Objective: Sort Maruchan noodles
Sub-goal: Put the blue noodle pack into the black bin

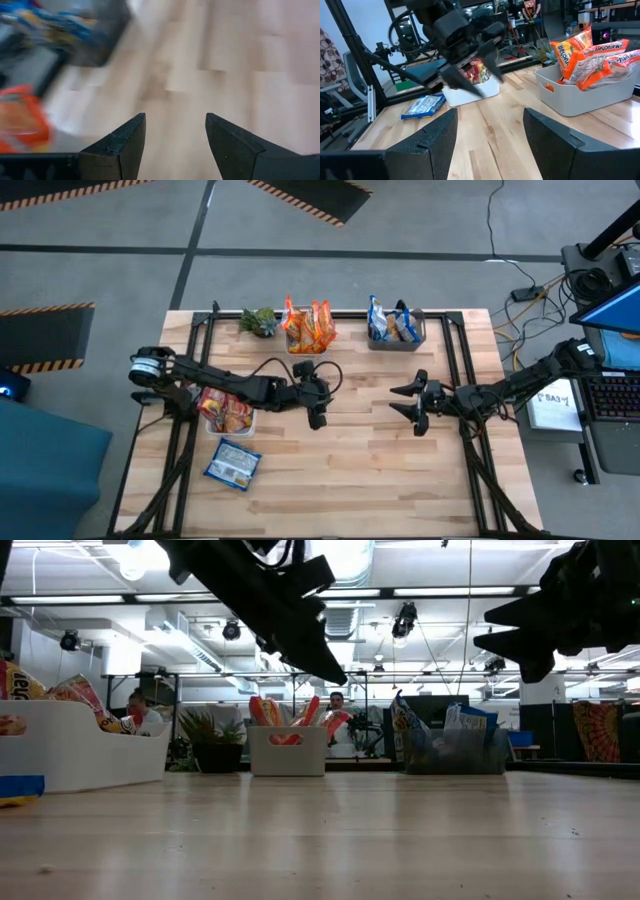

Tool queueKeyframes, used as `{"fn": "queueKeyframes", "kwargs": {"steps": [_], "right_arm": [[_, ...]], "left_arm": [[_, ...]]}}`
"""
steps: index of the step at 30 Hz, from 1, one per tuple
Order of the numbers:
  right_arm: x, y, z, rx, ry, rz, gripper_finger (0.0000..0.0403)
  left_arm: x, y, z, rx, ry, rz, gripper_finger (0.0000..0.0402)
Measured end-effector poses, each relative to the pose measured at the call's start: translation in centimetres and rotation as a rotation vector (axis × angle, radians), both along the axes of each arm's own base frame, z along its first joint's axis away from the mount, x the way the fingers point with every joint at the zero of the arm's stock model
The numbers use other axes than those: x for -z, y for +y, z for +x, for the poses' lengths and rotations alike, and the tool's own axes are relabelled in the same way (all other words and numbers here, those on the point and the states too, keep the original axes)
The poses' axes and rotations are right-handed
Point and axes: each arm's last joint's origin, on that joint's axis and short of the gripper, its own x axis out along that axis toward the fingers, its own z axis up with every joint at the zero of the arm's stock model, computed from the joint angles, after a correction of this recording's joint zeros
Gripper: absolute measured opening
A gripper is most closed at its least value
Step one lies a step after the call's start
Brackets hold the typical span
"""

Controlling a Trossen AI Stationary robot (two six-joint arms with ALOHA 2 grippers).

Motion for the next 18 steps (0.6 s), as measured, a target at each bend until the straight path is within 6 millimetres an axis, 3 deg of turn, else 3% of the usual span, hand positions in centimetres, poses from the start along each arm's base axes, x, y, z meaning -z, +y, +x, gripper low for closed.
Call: {"fn": "queueKeyframes", "kwargs": {"steps": [5, 9, 13, 18], "right_arm": [[0.0, 0.0, 0.0, 0.001, 0.002, -0.014, 0.0215], [-0.3, -0.2, 0.0, 0.013, -0.025, -0.055, 0.0215], [-1.8, -0.4, -0.1, 0.045, -0.149, -0.13, 0.0215], [-4.1, -0.3, 0.2, 0.081, -0.24, -0.271, 0.0215]], "left_arm": [[-0.4, -2.1, -0.6, 0.087, 0.16, -0.206, 0.019], [-1.8, -3.4, -1.7, -0.011, 0.376, -0.377, 0.019], [-2.3, -4.9, -2.6, -0.103, 0.511, -0.538, 0.019], [-1.1, -7.2, -4.0, -0.178, 0.692, -0.776, 0.019]]}}
